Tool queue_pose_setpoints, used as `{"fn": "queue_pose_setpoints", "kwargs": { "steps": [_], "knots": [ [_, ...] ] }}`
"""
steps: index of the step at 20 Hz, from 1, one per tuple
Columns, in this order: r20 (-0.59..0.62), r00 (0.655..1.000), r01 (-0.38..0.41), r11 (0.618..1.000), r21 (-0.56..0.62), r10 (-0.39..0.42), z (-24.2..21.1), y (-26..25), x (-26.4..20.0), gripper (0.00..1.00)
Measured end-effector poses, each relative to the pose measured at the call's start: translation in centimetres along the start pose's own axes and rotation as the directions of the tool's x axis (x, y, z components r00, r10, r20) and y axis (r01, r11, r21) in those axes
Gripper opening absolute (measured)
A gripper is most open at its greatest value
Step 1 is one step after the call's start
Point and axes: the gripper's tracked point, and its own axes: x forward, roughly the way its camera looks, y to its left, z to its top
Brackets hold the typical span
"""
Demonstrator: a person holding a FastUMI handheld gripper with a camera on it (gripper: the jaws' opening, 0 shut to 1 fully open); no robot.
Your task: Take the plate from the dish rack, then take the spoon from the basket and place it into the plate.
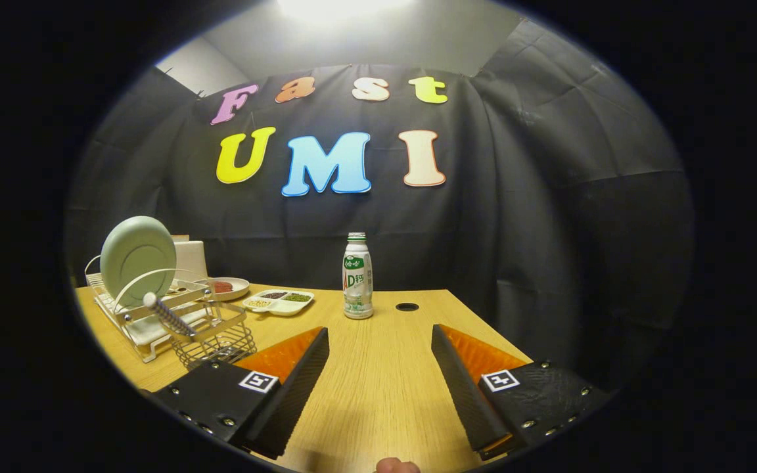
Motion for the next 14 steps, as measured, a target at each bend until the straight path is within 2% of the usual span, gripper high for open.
{"fn": "queue_pose_setpoints", "kwargs": {
  "steps": [1, 4, 11, 14],
  "knots": [
    [0.005, 1.0, 0.0, 0.999, 0.033, -0.001, 0.9, 0.0, 0.4, 0.97],
    [0.031, 1.0, 0.0, 1.0, 0.018, -0.001, 4.3, 0.0, 0.3, 0.97],
    [0.05, 0.999, -0.021, 1.0, 0.017, 0.02, 15.8, 3.0, -4.7, 0.97],
    [0.083, 0.996, 0.037, 0.999, 0.001, -0.037, 19.9, 4.4, -6.0, 0.97]
  ]
}}
